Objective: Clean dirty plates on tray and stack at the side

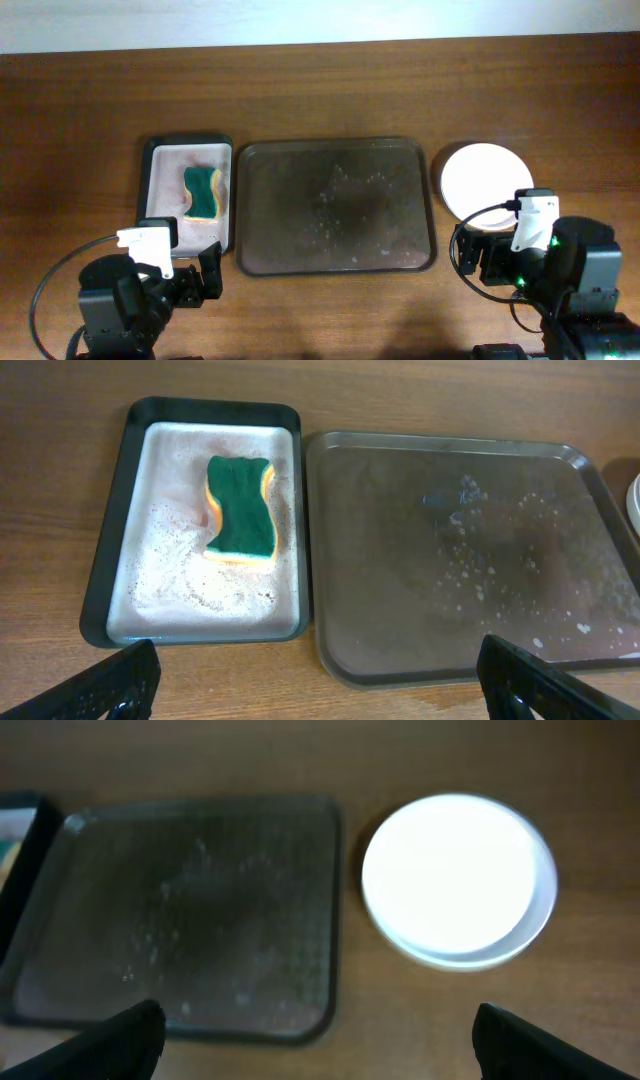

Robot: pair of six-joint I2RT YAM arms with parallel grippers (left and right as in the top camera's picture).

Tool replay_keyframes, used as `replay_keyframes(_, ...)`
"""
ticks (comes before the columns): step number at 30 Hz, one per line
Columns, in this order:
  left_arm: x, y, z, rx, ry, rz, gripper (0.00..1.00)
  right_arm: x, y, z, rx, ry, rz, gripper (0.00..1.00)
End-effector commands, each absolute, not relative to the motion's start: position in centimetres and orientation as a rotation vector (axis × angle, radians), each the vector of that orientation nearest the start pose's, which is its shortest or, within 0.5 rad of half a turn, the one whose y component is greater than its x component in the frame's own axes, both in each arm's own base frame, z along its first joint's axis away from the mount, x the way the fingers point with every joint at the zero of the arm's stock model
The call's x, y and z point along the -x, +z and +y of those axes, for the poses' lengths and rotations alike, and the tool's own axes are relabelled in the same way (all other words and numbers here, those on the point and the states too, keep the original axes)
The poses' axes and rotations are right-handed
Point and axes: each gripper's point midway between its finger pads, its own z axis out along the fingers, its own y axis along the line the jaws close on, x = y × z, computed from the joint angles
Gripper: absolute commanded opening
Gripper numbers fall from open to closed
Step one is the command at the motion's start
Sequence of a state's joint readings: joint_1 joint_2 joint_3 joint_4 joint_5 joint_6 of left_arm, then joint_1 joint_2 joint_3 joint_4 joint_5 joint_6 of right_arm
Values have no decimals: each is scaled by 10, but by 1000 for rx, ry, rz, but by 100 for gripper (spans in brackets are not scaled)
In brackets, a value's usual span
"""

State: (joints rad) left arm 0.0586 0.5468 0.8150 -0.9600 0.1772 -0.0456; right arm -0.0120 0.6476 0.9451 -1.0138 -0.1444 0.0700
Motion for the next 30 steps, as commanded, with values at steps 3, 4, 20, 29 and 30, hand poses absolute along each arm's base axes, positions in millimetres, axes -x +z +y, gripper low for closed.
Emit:
replay_keyframes(3, -202, 214, -20, 1, -196, 2263, 99, -215, 269, 15, -1, 125, 1976, 99)
replay_keyframes(4, -202, 214, -20, 1, -196, 2263, 100, -216, 269, 15, 4, 127, 1925, 99)
replay_keyframes(20, -202, 214, -20, 1, -196, 2263, 99, -239, 233, 13, 31, 101, 1351, 99)
replay_keyframes(29, -202, 214, -20, 1, -196, 2263, 99, -246, 160, 11, 89, 22, 1629, 99)
replay_keyframes(30, -202, 214, -20, 1, -196, 2263, 99, -246, 157, 12, 92, 25, 1640, 99)
